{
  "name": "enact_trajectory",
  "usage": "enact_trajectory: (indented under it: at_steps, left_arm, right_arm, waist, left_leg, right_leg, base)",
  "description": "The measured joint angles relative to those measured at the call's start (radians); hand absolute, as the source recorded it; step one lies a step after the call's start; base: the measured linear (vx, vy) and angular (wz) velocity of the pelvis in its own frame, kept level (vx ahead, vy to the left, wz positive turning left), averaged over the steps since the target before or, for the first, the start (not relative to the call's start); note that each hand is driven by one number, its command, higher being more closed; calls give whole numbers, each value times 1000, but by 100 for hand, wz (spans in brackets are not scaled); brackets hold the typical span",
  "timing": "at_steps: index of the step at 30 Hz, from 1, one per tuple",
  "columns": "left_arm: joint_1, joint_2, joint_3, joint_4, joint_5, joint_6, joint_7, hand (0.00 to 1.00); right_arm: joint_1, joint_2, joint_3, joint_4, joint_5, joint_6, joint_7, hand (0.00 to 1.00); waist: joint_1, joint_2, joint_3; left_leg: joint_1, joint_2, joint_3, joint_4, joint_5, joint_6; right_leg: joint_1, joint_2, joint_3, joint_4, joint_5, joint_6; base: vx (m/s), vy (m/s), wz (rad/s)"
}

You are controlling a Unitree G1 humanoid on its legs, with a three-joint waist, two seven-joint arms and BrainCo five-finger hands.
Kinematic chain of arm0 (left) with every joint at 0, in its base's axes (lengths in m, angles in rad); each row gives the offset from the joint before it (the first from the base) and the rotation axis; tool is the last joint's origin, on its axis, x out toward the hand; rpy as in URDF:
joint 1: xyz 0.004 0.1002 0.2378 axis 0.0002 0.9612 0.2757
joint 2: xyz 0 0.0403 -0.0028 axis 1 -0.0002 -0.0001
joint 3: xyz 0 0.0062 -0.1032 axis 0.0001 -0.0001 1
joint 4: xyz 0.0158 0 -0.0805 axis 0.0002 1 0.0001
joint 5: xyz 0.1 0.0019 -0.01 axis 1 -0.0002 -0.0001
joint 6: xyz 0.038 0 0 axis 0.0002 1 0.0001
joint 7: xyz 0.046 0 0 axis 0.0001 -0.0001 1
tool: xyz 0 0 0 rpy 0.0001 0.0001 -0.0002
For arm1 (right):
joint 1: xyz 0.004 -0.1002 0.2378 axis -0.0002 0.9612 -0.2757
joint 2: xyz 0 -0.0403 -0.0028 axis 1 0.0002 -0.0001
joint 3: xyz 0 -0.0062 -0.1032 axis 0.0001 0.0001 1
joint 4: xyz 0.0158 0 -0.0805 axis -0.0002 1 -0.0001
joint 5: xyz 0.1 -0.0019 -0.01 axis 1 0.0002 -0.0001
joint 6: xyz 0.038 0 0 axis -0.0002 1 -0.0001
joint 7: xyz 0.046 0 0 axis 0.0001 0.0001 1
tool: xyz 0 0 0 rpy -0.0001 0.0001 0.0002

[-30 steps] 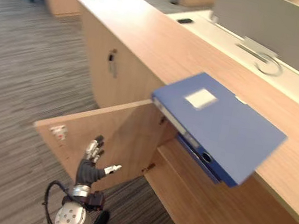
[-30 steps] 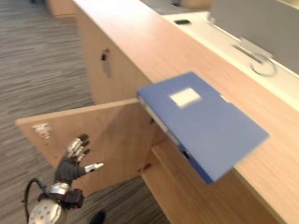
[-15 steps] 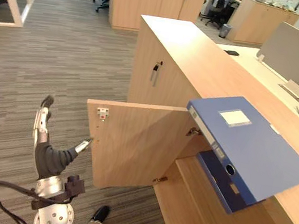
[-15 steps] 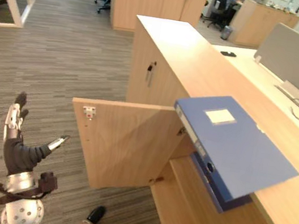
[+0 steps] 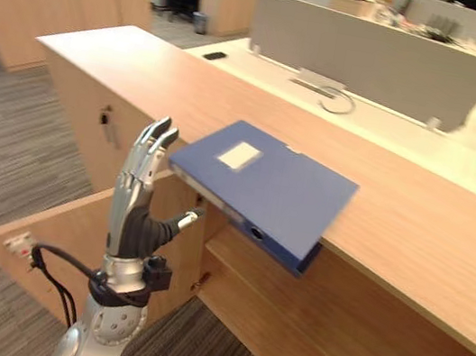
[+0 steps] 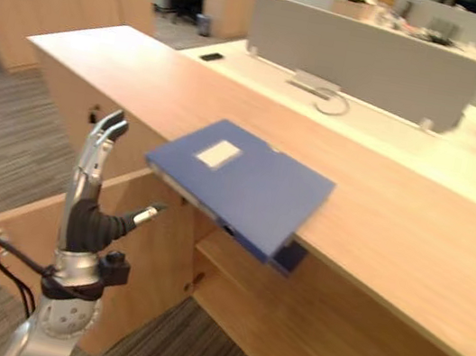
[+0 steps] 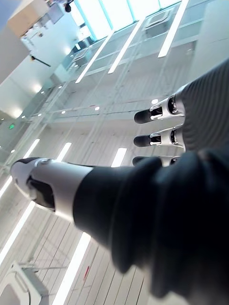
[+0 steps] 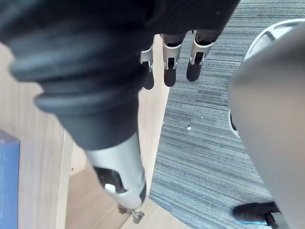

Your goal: Walk over to the cabinet, pick up the folder, carry it to the office cabinet, place the folder inside the office cabinet, then close the office cabinet door

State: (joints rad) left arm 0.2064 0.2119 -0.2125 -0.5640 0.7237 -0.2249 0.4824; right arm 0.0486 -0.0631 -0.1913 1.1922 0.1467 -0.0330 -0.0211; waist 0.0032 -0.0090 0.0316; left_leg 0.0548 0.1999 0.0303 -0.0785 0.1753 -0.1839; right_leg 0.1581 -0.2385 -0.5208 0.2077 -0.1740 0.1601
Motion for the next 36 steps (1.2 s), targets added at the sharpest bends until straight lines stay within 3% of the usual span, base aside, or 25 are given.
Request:
enact_trajectory:
  at_steps: [5,10,16,25,36]
  left_arm:
    - [-58,69,-2,74,87,2,1,0]
    - [-117,112,-3,132,151,12,2,0]
    - [-147,160,-39,191,213,16,2,0]
    - [-153,229,-37,202,262,18,2,0]
    - [-154,229,34,192,261,43,23,0]
  right_arm:
    - [-16,-17,66,-1,30,-1,7,0]
    - [-16,-18,66,0,28,-8,9,0]
    - [-16,-21,56,2,20,-8,11,0]
    - [-17,-23,-8,23,-13,-10,12,0]
    - [-13,-35,-49,40,-50,-9,12,0]
  waist:
    - [-15,12,-8]
    - [-23,11,-13]
    - [-39,12,-13]
    - [-38,14,-15]
    - [-32,20,-13]
  left_leg:
    - [36,18,134,-4,-43,-1]
    - [49,12,192,-5,-61,0]
    - [56,12,212,-5,-67,0]
    - [69,10,232,-5,-78,-1]
    - [79,-6,197,-3,-82,5]
  right_leg:
    - [-85,7,141,17,8,-9]
    - [-116,6,204,10,26,-6]
    - [-128,7,225,13,26,-6]
    - [-132,6,248,17,27,-5]
    - [-89,-9,216,2,28,-1]
  base:
    - [13,41,-75]
    - [13,44,-40]
    - [-6,8,-11]
    - [-12,5,-7]
    - [-10,6,9]
